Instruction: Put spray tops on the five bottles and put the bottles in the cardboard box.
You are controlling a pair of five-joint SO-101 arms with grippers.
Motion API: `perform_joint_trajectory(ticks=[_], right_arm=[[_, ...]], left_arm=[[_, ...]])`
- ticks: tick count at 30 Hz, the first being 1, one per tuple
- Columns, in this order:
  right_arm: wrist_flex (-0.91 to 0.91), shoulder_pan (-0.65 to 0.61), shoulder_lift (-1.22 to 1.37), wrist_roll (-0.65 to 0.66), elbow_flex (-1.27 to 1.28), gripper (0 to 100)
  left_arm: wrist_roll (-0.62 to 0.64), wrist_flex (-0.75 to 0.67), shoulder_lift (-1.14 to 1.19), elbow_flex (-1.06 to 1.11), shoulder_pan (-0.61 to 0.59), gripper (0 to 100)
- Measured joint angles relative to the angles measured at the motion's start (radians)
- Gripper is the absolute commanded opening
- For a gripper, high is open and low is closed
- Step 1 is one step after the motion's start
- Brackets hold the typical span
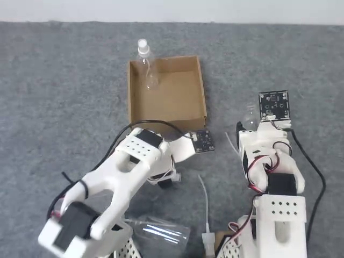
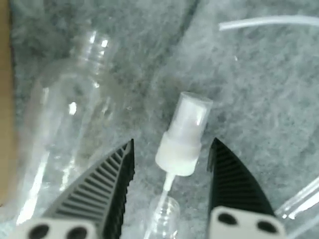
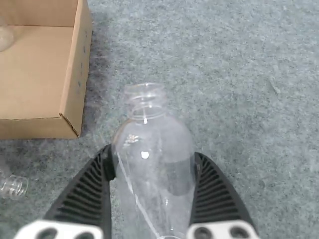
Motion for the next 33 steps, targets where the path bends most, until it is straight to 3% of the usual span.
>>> perform_joint_trajectory(ticks=[7, 13, 28, 33], right_arm=[[0.0, 0.0, 0.0, 0.0, 0.0, 0.6], [0.0, 0.0, 0.0, 0.0, 0.0, 0.6], [0.0, 0.0, 0.0, 0.0, 0.0, 0.6], [0.0, 0.0, 0.0, 0.0, 0.0, 0.6]], left_arm=[[-0.021, 0.049, 0.206, -0.109, 0.003, 13], [-0.021, 0.086, 0.235, -0.144, 0.029, 1], [0.025, 0.097, 0.229, -0.149, 0.037, 1], [0.037, 0.094, 0.107, -0.137, 0.032, 1]])
